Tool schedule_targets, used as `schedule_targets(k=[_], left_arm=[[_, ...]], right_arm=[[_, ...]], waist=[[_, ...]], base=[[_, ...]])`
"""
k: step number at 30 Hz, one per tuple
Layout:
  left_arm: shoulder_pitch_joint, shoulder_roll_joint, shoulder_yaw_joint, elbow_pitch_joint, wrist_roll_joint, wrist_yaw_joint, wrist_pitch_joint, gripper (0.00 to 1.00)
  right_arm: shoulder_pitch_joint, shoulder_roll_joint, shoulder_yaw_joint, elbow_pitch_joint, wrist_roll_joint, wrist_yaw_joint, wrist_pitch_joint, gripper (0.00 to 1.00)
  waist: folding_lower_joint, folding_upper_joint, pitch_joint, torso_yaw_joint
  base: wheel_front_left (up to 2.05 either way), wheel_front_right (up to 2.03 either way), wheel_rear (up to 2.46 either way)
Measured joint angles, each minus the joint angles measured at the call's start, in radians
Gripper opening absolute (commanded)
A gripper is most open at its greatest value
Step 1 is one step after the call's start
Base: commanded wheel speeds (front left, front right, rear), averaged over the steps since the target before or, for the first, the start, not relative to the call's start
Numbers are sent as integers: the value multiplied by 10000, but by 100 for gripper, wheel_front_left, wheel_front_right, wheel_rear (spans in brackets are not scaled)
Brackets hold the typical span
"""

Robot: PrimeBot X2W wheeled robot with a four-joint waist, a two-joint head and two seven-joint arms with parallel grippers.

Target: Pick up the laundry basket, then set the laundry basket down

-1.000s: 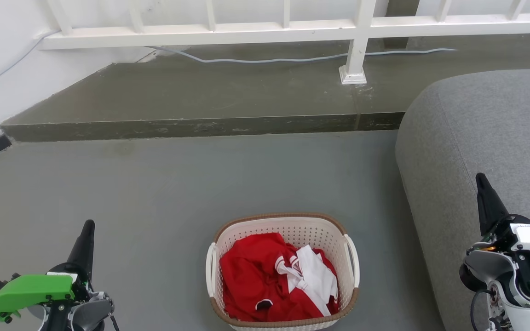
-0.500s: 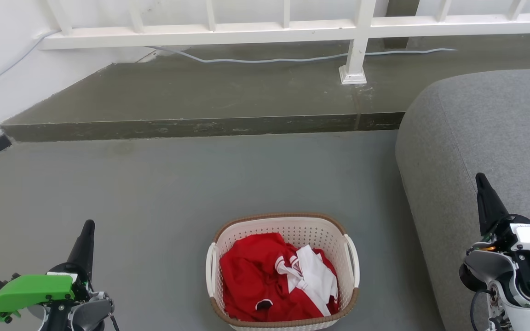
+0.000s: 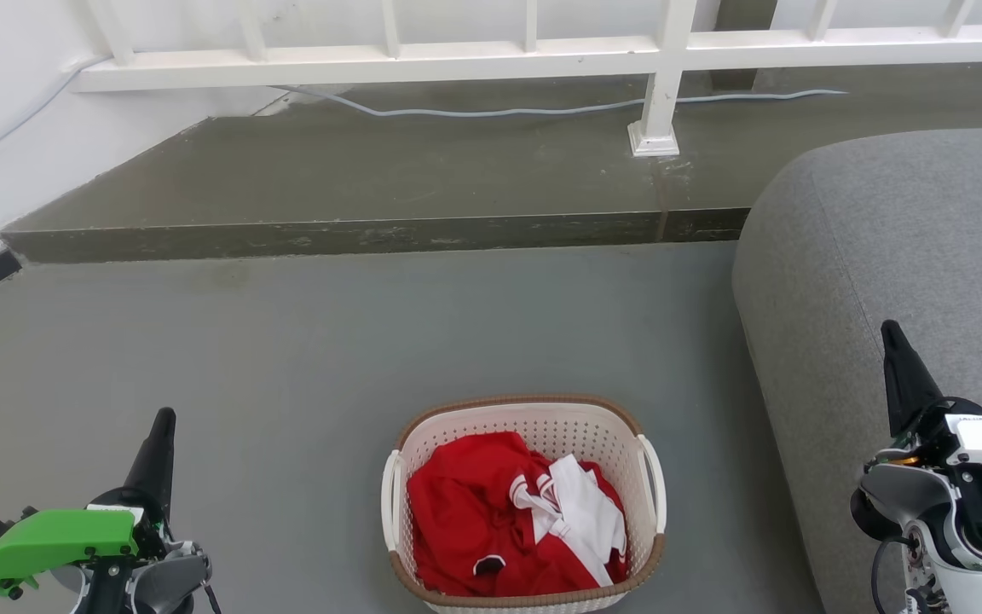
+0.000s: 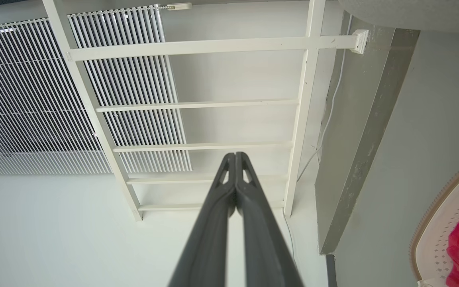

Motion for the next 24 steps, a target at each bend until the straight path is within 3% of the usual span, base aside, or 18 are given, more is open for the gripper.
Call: schedule_targets(k=[24], left_arm=[[0, 0, 0, -2, 0, 0, 0, 0]], right_arm=[[2, 0, 6, -12, 35, 0, 0, 0]], waist=[[0, 0, 0, 0]], base=[[0, 0, 0]])
